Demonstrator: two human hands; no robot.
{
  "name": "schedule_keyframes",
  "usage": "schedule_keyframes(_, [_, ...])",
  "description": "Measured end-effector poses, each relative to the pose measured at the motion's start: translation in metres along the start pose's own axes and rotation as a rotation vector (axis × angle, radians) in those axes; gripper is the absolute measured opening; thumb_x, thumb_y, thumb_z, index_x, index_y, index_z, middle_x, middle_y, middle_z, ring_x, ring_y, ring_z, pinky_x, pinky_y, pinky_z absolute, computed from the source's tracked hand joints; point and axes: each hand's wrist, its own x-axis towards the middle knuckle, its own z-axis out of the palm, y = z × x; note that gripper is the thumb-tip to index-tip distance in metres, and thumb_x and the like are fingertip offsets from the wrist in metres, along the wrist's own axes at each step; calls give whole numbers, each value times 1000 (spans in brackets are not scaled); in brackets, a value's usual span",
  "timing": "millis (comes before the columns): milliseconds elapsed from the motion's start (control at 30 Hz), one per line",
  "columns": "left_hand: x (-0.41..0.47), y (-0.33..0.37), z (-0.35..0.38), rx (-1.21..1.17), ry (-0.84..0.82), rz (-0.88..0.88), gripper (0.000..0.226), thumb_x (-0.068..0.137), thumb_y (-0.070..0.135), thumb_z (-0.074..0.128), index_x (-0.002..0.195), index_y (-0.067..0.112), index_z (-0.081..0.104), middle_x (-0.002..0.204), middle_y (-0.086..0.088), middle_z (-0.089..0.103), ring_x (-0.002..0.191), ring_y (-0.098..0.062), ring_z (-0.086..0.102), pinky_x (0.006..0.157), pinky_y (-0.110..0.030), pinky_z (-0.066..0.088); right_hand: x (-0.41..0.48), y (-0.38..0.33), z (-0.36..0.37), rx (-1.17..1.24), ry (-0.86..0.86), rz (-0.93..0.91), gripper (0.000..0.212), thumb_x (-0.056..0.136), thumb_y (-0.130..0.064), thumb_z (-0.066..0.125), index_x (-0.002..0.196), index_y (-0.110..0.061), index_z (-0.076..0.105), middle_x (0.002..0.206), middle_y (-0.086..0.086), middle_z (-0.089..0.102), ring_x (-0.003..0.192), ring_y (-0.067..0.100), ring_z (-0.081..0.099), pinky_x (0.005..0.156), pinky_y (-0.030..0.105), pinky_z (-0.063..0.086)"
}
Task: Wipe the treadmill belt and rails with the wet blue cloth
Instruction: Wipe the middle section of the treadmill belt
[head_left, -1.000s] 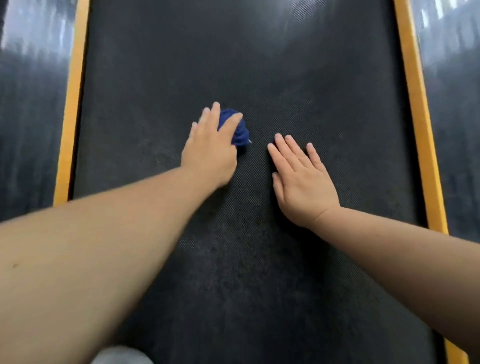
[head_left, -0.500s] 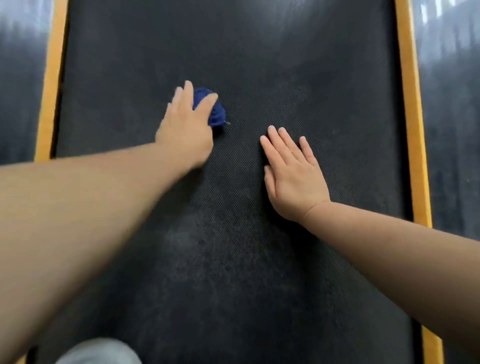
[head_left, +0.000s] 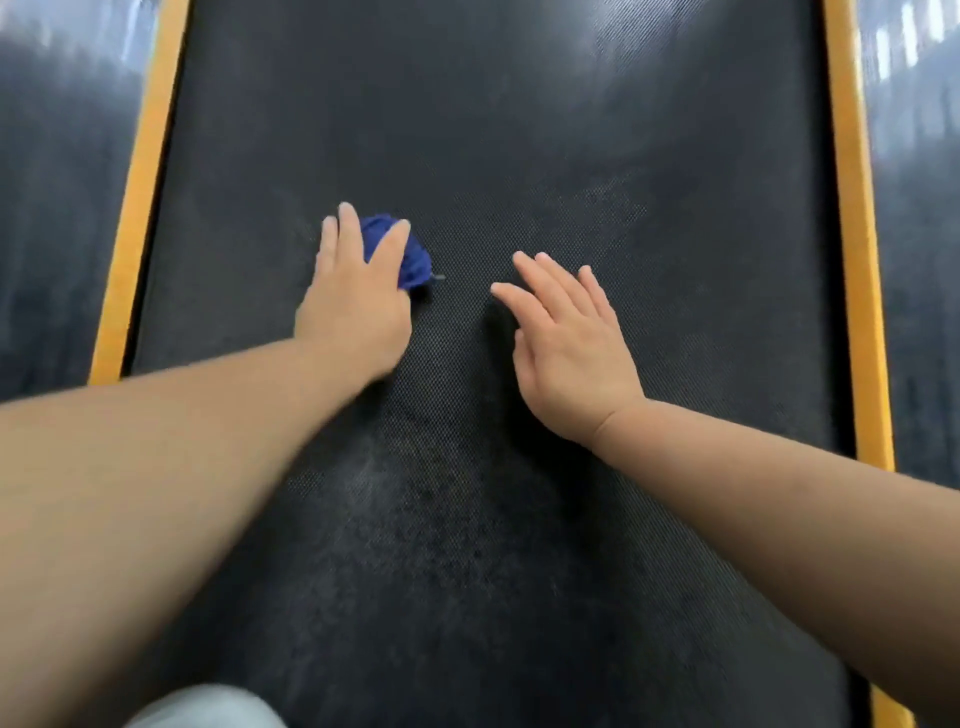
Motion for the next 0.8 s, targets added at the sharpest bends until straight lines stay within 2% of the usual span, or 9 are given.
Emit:
schedule_keyframes(67, [-2,1,-4,31,1,8,63,94,14,43,150,25,18,158,-17,-4,146,-31,-3,113,-45,20,11,-6,2,14,-29,66,47,87,-16,44,133,-15,52,148,9,39,141,27,29,117,45,11])
schedule_keyframes(100, [-15,-4,-2,69,-7,73,65,91,13,48,150,22,21,157,-21,0,145,-35,2,113,-44,22,14,-8,3,15,-59,84,48,88,-16,45,136,-15,49,150,9,36,142,26,26,117,45,9])
schedule_keyframes(200, [-81,-29,-2,93,-85,217,76,72,8,71,141,16,42,150,-28,25,137,-43,30,102,-46,39,21,-20,5,-18,-125,49,50,91,-20,44,141,-18,42,154,7,29,145,25,19,118,45,6])
schedule_keyframes(300, [-95,-54,-1,158,-127,291,83,65,10,77,139,19,40,147,-25,33,133,-41,37,99,-45,42,26,-31,17,-33,-156,45,51,94,-27,40,144,-19,37,155,6,26,145,24,16,118,43,4])
schedule_keyframes(367, [-74,-52,1,180,-80,276,78,73,11,72,142,19,38,149,-26,28,136,-43,31,105,-48,36,26,-33,23,-63,-144,43,53,92,-33,37,144,-20,39,155,6,28,145,24,18,118,44,5])
schedule_keyframes(467, [-22,-41,-2,80,-27,53,66,91,15,50,150,24,21,157,-20,2,144,-38,2,116,-47,15,26,-29,27,-74,-124,34,55,90,-37,37,142,-20,42,153,7,31,144,25,21,118,45,9])
schedule_keyframes(533, [9,-36,-10,42,-14,-28,64,94,15,44,151,26,16,158,-16,-5,145,-35,-6,118,-46,10,26,-28,27,-67,-115,23,55,90,-37,38,142,-20,42,153,7,31,144,25,21,118,46,10])
schedule_keyframes(700, [2,-44,-11,11,16,41,63,93,14,44,150,28,20,159,-12,-3,145,-31,-4,118,-43,12,26,-28,28,-66,-100,25,55,89,-37,37,141,-20,43,153,7,31,144,25,22,117,47,11])
schedule_keyframes(800, [-60,-51,0,28,-21,102,68,87,14,52,147,31,24,159,-12,3,146,-32,3,113,-45,25,27,-30,27,-67,-90,28,55,89,-36,37,140,-19,45,153,8,32,143,26,24,117,47,12])
